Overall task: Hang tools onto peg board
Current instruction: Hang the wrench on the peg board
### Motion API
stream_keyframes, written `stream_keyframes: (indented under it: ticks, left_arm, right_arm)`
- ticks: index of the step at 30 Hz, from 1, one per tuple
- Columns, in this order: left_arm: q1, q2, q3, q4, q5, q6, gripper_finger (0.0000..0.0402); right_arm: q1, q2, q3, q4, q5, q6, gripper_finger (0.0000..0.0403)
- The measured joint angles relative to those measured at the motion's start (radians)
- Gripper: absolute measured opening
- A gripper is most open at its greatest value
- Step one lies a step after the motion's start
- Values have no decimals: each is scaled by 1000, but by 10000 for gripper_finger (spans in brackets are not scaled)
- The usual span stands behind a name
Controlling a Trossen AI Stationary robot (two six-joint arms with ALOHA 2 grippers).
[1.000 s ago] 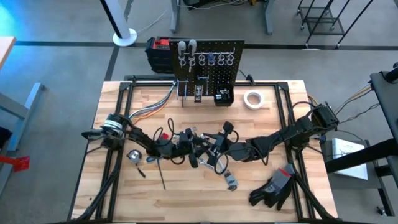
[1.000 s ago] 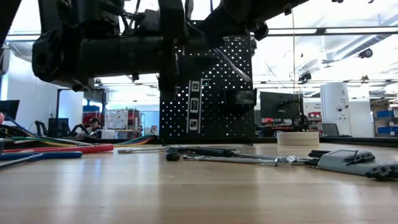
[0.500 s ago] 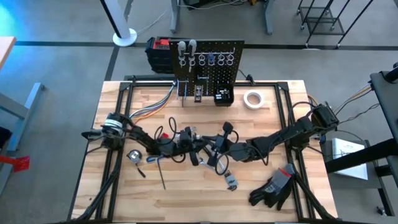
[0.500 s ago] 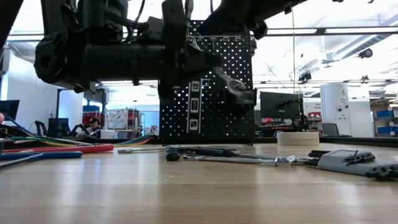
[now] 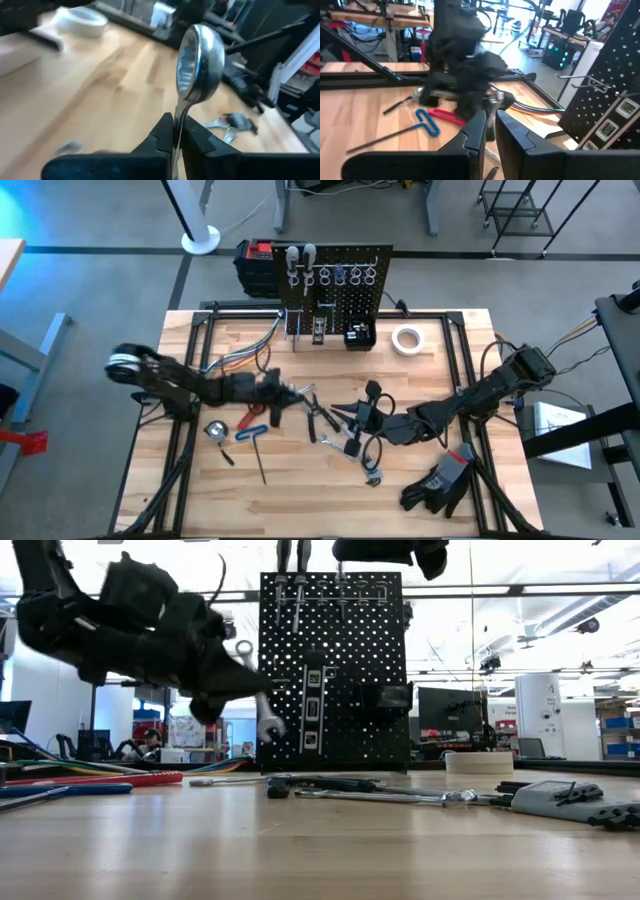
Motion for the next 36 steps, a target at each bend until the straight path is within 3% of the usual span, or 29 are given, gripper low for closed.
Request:
stream_keyframes:
  ticks: [8,17,24,31,36]
  left_arm:
    - [307,-186,99,-464,333,208,1]
    - [427,-191,347,-884,419,444,1]
    - [466,-172,391,-965,469,453,1]
    - [553,-177,339,-940,510,426,1]
    - [625,-175,335,-896,602,419,1]
  right_arm:
    - [-1,5,-3,-21,3,20,28]
    - [-12,5,-4,-63,11,27,30]
    - [-17,5,-6,-129,13,68,25]
    - [-17,5,-11,-144,13,79,25]
    - [-29,5,-11,-144,12,78,16]
